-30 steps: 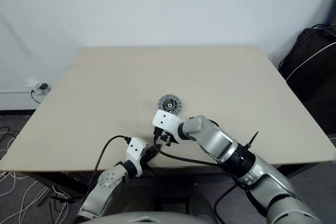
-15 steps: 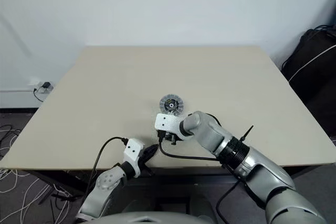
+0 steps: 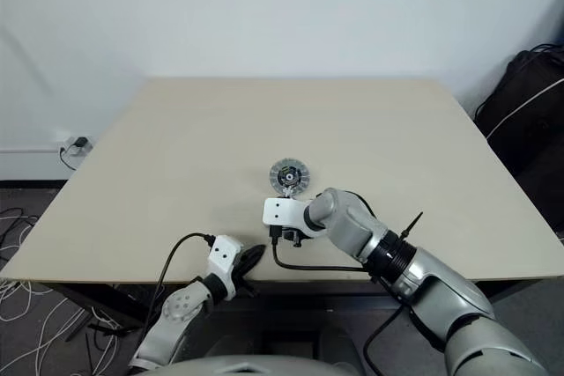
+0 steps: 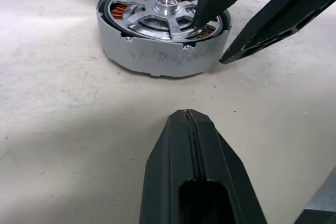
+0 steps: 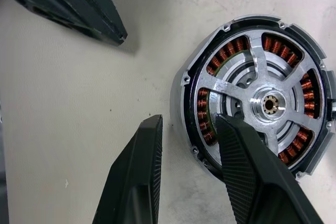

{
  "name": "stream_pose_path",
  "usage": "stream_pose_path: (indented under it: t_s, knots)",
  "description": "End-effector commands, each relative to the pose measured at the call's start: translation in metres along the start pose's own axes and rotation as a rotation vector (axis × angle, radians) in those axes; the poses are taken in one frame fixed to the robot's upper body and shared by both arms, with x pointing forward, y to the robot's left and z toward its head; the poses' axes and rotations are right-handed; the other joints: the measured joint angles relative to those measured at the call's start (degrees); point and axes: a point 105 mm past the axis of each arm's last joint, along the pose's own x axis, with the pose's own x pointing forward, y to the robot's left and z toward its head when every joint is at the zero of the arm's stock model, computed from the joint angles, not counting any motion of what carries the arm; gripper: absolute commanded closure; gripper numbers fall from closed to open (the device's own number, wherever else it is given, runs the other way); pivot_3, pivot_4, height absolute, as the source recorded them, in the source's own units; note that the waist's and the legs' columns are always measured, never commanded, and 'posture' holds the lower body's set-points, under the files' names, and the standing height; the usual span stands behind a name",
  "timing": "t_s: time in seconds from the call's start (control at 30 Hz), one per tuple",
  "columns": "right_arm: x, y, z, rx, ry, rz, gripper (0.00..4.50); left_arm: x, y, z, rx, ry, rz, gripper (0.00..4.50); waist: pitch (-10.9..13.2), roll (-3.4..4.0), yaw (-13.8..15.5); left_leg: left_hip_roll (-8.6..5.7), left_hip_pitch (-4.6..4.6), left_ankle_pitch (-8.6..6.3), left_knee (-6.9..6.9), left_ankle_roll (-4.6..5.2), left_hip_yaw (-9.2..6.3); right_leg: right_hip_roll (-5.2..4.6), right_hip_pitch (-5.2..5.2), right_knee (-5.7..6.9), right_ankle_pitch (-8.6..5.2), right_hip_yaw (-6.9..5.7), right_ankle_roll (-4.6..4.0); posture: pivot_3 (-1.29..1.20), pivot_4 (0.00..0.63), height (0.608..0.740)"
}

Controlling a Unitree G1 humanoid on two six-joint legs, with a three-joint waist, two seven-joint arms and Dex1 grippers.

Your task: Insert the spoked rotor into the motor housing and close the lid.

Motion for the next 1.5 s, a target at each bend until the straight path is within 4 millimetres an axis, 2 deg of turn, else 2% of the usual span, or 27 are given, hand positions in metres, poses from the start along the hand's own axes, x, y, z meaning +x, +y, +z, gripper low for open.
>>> stream_pose_path:
  t_s: [0.03, 0.1, 0.13, 0.37, 0.47, 0.63, 0.9, 1.03, 1.23, 1.5]
  knots:
    - [-0.002, -0.005, -0.002, -0.012, 0.016, -0.014, 3.62, 0.004, 0.002, 0.013, 0.016, -0.055, 0.001, 4.5, 0.0, -0.02, 0.1, 0.0, 0.0, 0.0, 0.0, 0.0, 0.0, 0.0, 0.0, 0.0, 0.0, -0.01, 0.02, 0.0, 0.0, 0.74]
    - [-0.002, -0.005, -0.002, -0.017, 0.02, -0.013, 4.27, 0.004, 0.001, 0.013, 0.015, -0.057, 0.001, 4.5, 0.0, -0.02, 0.1, 0.0, 0.0, 0.0, 0.02, 0.0, 0.0, 0.01, 0.01, 0.0, 0.0, -0.02, 0.02, 0.0, 0.0, 0.74]
    - [-0.002, -0.005, -0.003, -0.018, 0.021, -0.012, 4.42, 0.004, 0.001, 0.013, 0.014, -0.058, 0.001, 4.5, 0.0, -0.02, 0.1, 0.0, 0.0, 0.0, 0.03, -0.01, -0.01, 0.0, 0.02, 0.01, 0.0, -0.01, 0.03, 0.0, 0.0, 0.74]
    - [-0.003, -0.006, -0.003, 0.018, 0.014, -0.025, 4.42, 0.004, -0.002, 0.015, 0.013, -0.064, -0.002, 4.5, 0.0, -0.01, 0.1, 0.0, 0.01, 0.02, 0.05, -0.01, 0.0, 0.01, 0.02, 0.01, 0.02, -0.03, 0.06, 0.0, 0.0, 0.74]
    - [-0.008, -0.008, -0.001, 0.096, -0.016, -0.046, 4.42, 0.004, -0.002, 0.017, 0.013, -0.066, -0.003, 4.5, 0.0, -0.01, 0.2, 0.0, 0.0, 0.02, 0.05, -0.02, 0.0, 0.01, 0.02, 0.01, 0.03, -0.02, 0.05, 0.0, 0.0, 0.74]
    - [-0.022, -0.006, 0.0, 0.324, -0.089, -0.098, 4.42, 0.005, -0.001, 0.019, 0.013, -0.068, -0.001, 4.5, 0.0, -0.01, 0.9, -0.02, -0.06, 0.01, 0.03, 0.0, -0.03, -0.02, -0.02, -0.01, 0.13, 0.0, -0.15, 0.0, 0.0, 0.74]
    - [-0.039, 0.029, -0.001, 0.62, -0.129, -0.116, 4.42, 0.008, -0.005, 0.016, 0.003, -0.058, -0.024, 4.5, 0.0, 0.0, 1.3, -0.03, -0.25, -0.06, 0.01, 0.06, -0.05, -0.06, -0.18, -0.06, 0.13, 0.03, -0.18, 0.0, 0.0, 0.74]
    - [-0.046, 0.034, 0.005, 0.697, -0.144, -0.129, 4.42, 0.009, -0.006, 0.015, 0.009, -0.055, -0.041, 4.5, 0.0, -0.01, 1.2, -0.03, -0.24, -0.06, 0.02, 0.05, -0.03, -0.05, -0.17, -0.06, -0.04, 0.03, 0.1, 0.0, 0.0, 0.74]
    - [-0.045, 0.022, 0.015, 0.839, -0.187, -0.189, 4.42, 0.009, -0.008, 0.014, 0.012, -0.05, -0.056, 4.5, 0.0, 0.0, 0.6, -0.01, -0.23, -0.01, 0.03, -0.01, -0.04, -0.03, -0.18, -0.01, -0.04, 0.02, 0.12, 0.0, 0.0, 0.74]
    - [-0.025, 0.002, 0.006, 0.958, -0.145, -0.271, 4.42, 0.006, -0.006, 0.013, 0.009, -0.047, -0.039, 4.5, 0.0, 0.03, 0.1, -0.03, -0.19, 0.0, 0.01, -0.03, -0.03, -0.01, -0.17, 0.0, 0.14, 0.01, -0.16, 0.0, 0.0, 0.74]
